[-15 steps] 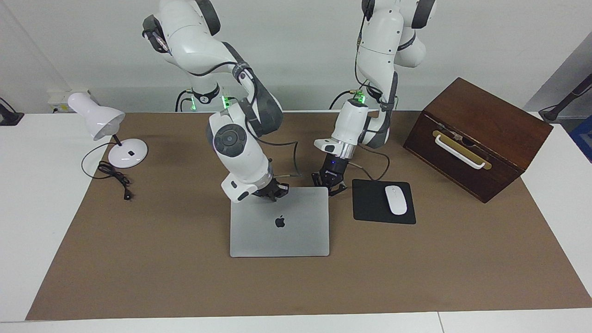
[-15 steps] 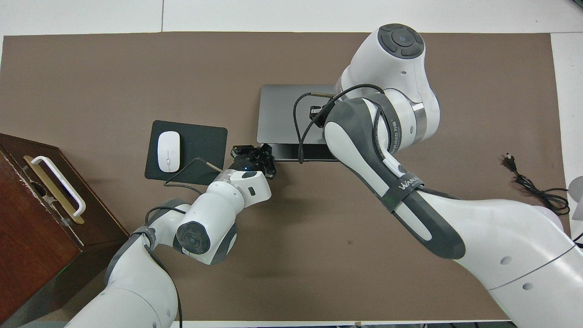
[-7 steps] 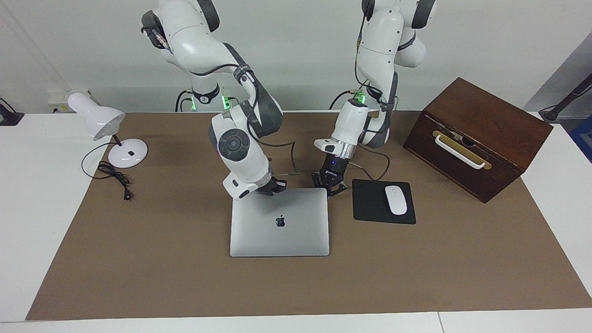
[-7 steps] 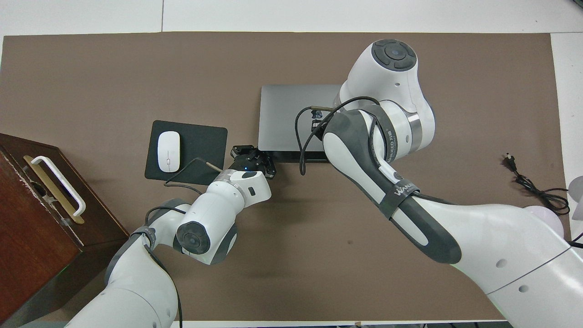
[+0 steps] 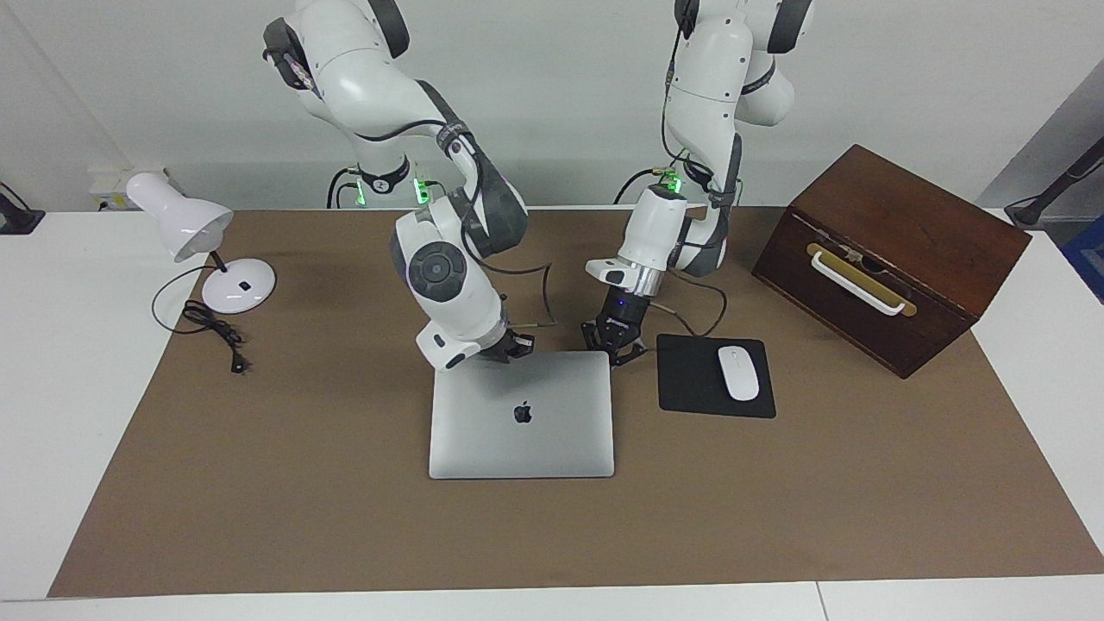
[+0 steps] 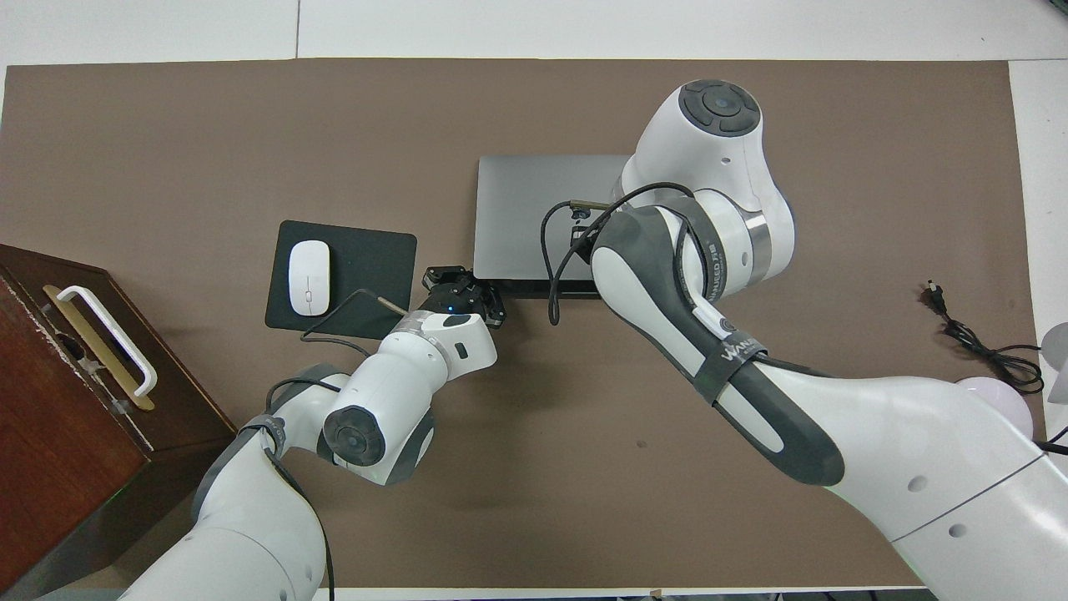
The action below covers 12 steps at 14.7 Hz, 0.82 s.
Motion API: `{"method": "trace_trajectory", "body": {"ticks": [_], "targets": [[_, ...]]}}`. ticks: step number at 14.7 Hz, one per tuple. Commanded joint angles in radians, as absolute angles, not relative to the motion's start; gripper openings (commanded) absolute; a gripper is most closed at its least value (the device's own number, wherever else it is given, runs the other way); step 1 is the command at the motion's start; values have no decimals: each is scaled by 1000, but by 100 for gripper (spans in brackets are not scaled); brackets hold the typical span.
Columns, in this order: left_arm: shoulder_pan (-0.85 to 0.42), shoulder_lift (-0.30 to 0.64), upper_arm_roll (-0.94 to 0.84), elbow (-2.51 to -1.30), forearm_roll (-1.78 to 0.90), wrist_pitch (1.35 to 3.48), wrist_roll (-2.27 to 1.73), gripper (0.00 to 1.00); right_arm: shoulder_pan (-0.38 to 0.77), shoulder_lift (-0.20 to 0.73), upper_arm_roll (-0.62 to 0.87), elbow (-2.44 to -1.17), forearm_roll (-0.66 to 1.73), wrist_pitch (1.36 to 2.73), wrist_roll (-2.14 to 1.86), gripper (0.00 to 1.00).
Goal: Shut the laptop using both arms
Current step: 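Press the lid fully shut with the right gripper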
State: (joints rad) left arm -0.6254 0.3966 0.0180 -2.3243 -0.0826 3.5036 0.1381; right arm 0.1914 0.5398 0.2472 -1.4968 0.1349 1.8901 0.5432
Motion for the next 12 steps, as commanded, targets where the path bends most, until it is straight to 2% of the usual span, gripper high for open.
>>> {"method": "trace_trajectory", "body": {"ticks": [1,12], "targets": [[-647,459,35,-2335,-91,3502,153,0,186,506,247,-1546,163,1914,552,0],[-647,459,35,-2335,-91,3502,153,0,187,497,247,-1595,189,1964,554,0]]}}
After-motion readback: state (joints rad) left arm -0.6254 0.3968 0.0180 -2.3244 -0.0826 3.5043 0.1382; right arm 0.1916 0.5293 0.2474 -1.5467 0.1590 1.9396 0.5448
